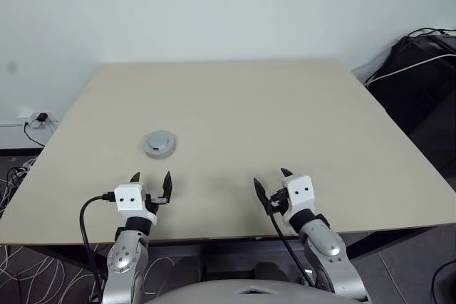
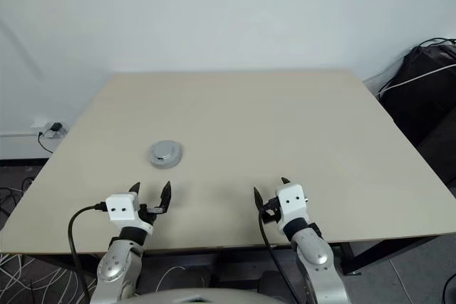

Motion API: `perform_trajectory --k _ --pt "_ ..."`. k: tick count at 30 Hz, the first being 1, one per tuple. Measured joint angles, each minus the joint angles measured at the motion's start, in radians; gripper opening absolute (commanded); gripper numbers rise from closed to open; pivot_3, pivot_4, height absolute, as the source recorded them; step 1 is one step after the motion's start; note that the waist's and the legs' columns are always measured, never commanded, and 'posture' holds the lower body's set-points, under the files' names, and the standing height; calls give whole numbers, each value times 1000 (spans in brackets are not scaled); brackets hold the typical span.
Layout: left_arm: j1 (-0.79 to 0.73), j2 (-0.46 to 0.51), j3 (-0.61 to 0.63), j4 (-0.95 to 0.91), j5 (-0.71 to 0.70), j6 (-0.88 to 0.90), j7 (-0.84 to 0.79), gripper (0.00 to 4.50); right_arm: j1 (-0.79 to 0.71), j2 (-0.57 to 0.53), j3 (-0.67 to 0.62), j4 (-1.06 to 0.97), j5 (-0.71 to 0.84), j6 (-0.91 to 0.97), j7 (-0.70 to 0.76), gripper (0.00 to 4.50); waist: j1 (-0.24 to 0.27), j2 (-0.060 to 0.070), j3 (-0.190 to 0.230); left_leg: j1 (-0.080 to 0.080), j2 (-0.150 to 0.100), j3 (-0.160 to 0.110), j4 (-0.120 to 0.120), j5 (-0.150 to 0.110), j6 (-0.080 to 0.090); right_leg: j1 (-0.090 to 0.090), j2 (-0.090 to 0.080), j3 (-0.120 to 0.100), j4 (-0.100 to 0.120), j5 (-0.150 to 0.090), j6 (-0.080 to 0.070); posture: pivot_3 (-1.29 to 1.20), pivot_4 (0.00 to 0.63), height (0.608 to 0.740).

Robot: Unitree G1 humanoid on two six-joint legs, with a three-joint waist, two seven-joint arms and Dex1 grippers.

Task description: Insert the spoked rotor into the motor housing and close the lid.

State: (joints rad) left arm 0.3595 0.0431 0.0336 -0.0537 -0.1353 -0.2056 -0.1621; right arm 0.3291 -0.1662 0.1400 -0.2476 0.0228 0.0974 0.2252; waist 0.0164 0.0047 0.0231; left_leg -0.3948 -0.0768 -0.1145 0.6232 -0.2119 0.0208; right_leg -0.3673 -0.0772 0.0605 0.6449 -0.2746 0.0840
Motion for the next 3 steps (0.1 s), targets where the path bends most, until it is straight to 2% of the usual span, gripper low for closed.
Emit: perform_trajectory --k 3 --pt "0 -1 -1 0 7 0 4 4500 0 0 0 0 -3 0 -6 4475 0 0 0 0 0 0 0 0 0 0 0 0 0 0 0 0 0 740"
